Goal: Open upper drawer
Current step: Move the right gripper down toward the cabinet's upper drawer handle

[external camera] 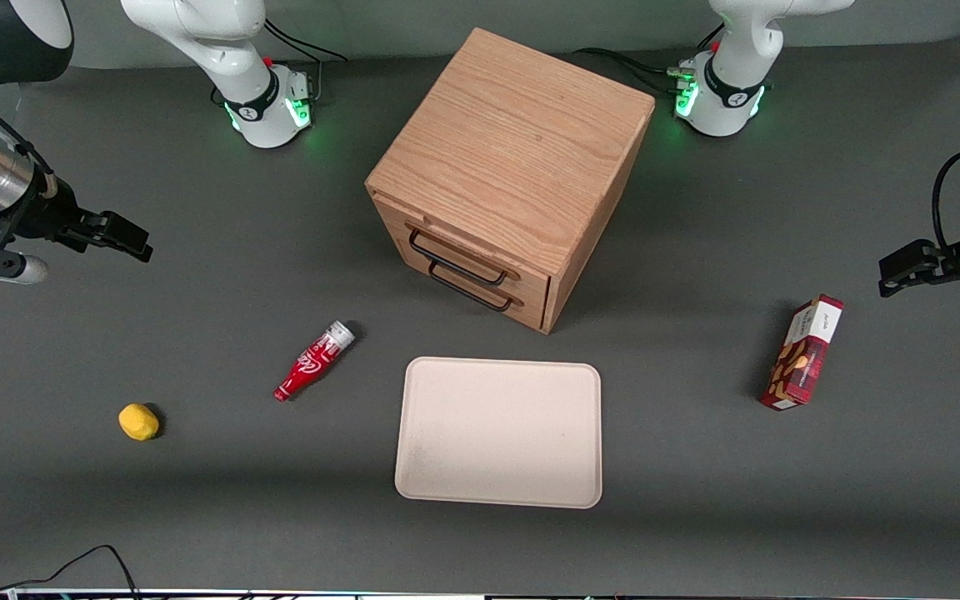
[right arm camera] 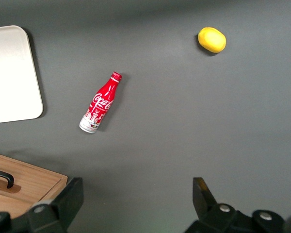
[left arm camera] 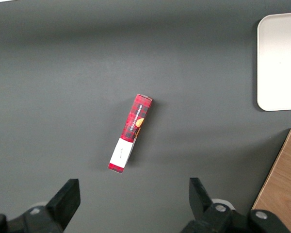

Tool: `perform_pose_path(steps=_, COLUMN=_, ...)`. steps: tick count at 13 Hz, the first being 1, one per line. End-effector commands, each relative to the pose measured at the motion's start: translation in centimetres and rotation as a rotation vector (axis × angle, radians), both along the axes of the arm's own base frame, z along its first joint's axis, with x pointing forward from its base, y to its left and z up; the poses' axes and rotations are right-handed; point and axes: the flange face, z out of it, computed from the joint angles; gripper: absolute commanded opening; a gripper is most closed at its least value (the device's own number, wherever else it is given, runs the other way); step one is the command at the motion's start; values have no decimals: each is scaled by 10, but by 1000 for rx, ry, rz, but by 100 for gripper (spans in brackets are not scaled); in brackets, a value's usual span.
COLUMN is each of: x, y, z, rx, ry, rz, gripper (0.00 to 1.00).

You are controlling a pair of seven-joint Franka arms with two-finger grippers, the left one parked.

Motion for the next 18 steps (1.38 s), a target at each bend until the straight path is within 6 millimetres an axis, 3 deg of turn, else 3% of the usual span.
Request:
perform_pose_path(steps=1, x=0, y=0, z=0, rx=-4, ry=-5, rz=-27, gripper=100)
perform_pose_path(steps=4, x=16, y=3, z=-6, rx=22, ry=-3, rz=-12, gripper=100)
perform_pose_path(steps=5, x=27, y=19, z=-2, rx=40, ry=-7, rz=21, gripper=100)
perform_pose_path(steps=6, x=32, y=54, z=9, rx=59, ry=-22, rz=83, gripper=100)
perform_pose_path(steps=7, x=41, y=77, z=9, rx=78, ry=-6, rz=125, gripper=100)
perform_pose_path(steps=9, x=45, y=144, z=10, rx=95, ry=-8, rz=257, gripper=100)
perform_pose_path(steps=13, x=37, y=259, z=-19, rx=83, ry=-23, rz=546, gripper=100)
perform_pose_path(steps=16, x=31, y=308, z=-41, rx=174, ry=-59, rz=812, gripper=100)
perform_pose_path(steps=18, x=30, y=326, z=-53, rx=205, ry=-80, rz=904, gripper=100)
